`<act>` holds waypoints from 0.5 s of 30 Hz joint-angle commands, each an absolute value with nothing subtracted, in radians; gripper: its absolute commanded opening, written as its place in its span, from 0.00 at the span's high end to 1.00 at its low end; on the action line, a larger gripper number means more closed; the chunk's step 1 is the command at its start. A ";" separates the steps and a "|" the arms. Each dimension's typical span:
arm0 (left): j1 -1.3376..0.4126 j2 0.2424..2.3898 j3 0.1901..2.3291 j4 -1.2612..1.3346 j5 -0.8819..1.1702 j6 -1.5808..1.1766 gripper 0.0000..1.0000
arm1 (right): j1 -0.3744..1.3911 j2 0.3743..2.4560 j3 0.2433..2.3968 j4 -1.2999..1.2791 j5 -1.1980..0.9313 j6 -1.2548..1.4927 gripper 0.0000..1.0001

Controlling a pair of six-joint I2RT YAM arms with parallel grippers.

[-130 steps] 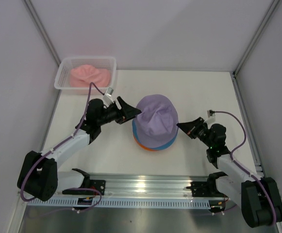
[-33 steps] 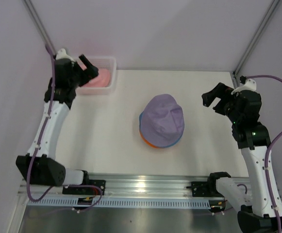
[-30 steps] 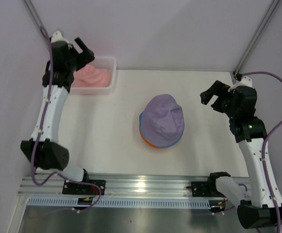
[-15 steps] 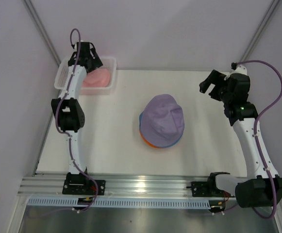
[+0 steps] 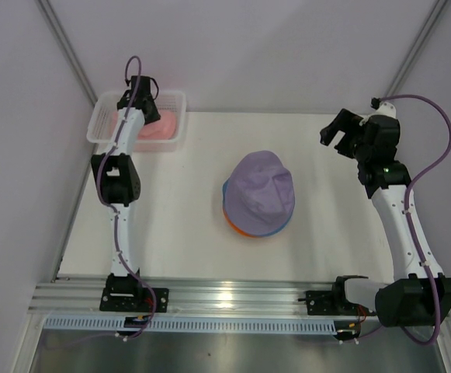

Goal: Stack the hats

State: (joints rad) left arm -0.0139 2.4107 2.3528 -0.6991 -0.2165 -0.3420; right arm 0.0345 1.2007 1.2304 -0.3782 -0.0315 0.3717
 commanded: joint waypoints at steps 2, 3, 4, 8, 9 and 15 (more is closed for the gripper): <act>-0.017 2.441 2.395 -0.718 -0.233 -0.284 0.74 | 0.029 1.196 1.239 -0.319 -0.029 0.387 0.00; -0.017 2.439 2.398 -0.716 -0.221 -0.282 0.78 | 0.028 1.198 1.241 -0.318 -0.031 0.388 0.00; -0.017 2.438 2.395 -0.712 -0.215 -0.279 0.82 | 0.028 1.198 1.243 -0.318 -0.029 0.391 0.01; -0.017 2.405 2.410 -0.701 -0.222 -0.268 0.99 | 0.028 1.186 1.238 -0.314 -0.029 0.396 0.01; -0.017 2.369 2.408 -0.703 -0.222 -0.267 0.99 | 0.028 1.180 1.238 -0.314 -0.032 0.397 0.00; -0.038 2.136 2.404 -0.695 -0.198 -0.207 0.99 | 0.026 1.166 1.246 -0.305 -0.147 0.405 0.00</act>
State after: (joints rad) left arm -0.0200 2.3718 2.3581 -0.7258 -0.2066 -0.2676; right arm 0.0303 1.1942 1.2304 -0.3573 -0.0795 0.3912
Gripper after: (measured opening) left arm 0.011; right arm 0.993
